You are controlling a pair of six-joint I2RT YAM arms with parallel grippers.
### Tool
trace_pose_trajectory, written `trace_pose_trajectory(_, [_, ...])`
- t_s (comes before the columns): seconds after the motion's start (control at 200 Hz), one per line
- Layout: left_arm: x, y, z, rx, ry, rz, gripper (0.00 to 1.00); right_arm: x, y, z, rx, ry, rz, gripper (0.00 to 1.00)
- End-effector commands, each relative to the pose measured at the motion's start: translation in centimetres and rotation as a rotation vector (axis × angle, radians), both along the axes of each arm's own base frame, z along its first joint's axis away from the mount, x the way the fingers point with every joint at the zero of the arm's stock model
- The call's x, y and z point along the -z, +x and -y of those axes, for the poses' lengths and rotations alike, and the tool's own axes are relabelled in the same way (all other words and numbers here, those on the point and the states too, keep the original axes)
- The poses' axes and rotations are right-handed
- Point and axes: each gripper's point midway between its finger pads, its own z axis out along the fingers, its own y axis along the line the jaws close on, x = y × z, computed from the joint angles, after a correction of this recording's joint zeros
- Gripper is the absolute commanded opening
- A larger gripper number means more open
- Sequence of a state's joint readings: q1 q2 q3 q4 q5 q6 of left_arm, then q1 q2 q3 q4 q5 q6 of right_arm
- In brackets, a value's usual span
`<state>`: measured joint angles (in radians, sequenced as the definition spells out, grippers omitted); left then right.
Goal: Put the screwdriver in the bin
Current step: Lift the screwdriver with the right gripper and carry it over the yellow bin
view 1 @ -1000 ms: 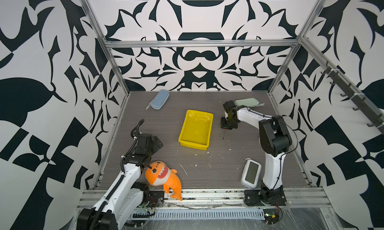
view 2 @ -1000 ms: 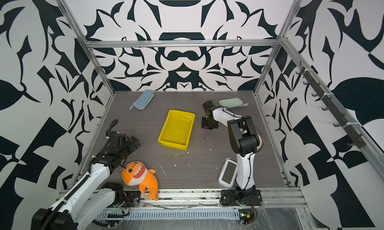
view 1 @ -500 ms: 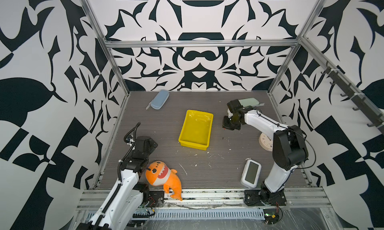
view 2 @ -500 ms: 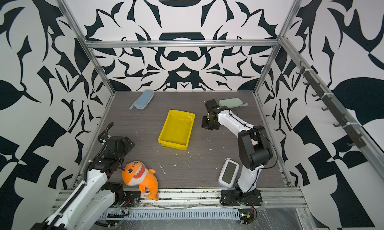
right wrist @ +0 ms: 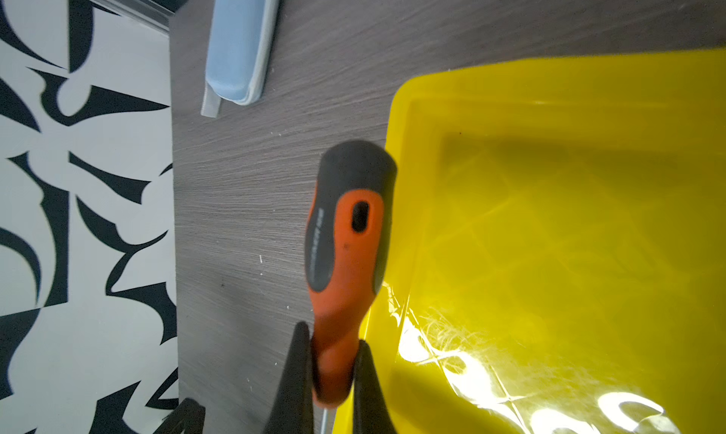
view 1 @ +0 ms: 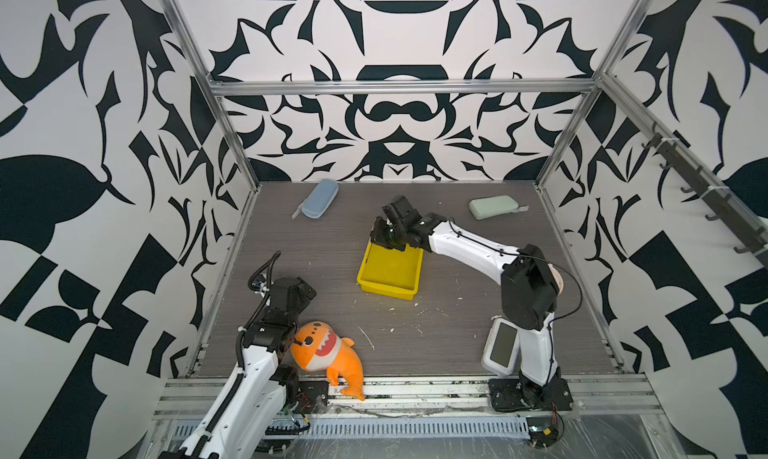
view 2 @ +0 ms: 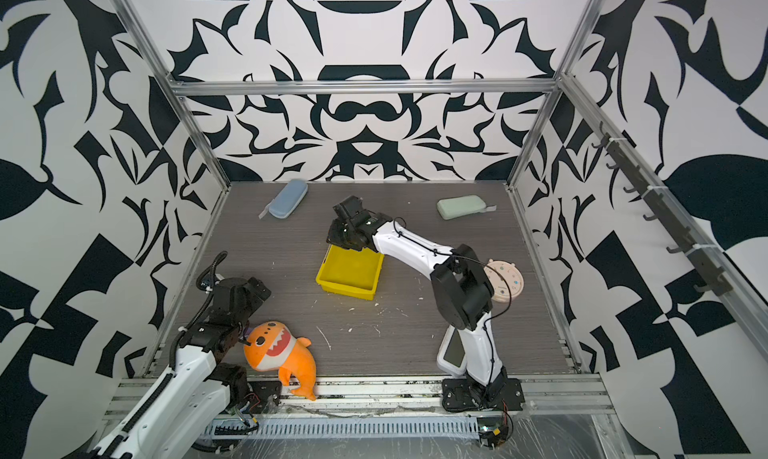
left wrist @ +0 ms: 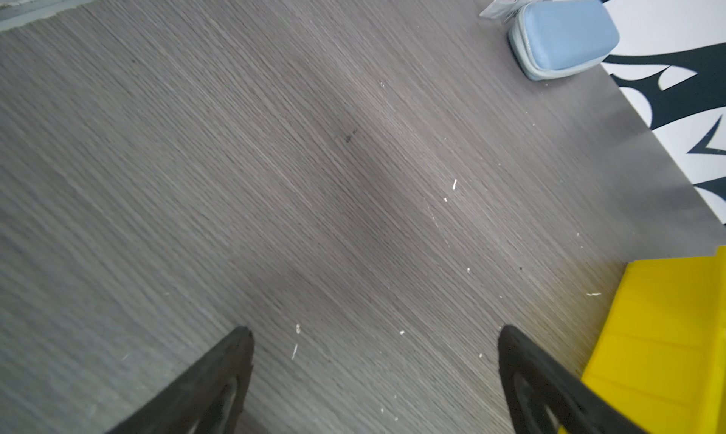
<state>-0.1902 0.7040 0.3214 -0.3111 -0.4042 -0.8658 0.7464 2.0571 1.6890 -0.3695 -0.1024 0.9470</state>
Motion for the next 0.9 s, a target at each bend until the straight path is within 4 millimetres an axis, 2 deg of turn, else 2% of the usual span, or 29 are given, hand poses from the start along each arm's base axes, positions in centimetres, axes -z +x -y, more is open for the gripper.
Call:
trace_pose_trajectory(0.0, [-0.9, 0.5, 0.3, 0.005, -0.018, 0.012, 1.0, -0.4, 1.8, 1.0, 0.093, 0.007, 0.009, 0.0])
trace_pose_trajectory(0.245, [-0.6, 0.5, 0.4, 0.011, -0.017, -0.012, 1.0, 2.6, 2.0, -0.5, 0.104, 0.032, -0.057, 0.0])
trace_pose_trajectory(0.39, [-0.7, 0.7, 0.4, 0.014, -0.011, -0.002, 1.0, 3.0, 2.1, -0.5, 0.086, 0.014, -0.046, 0.02])
trace_pose_trajectory(0.57, [-0.4, 0.7, 0.2, -0.001, -0.008, -0.017, 1.0, 4.4, 0.9, 0.1, 0.012, -0.066, -0.074, 0.05])
trace_pose_trajectory(0.645, [-0.3, 0.8, 0.3, 0.002, -0.01, -0.029, 1.0, 4.7, 0.4, -0.2, -0.026, -0.07, -0.09, 0.05])
trace_pose_trajectory(0.77, [-0.2, 1.1, 0.5, 0.012, -0.005, -0.048, 1.0, 5.4, 0.6, -0.1, -0.071, -0.138, -0.091, 0.09])
trace_pose_trajectory(0.895, [-0.2, 1.1, 0.3, 0.004, 0.003, -0.053, 1.0, 5.0, 0.6, 0.1, -0.075, -0.172, -0.114, 0.11])
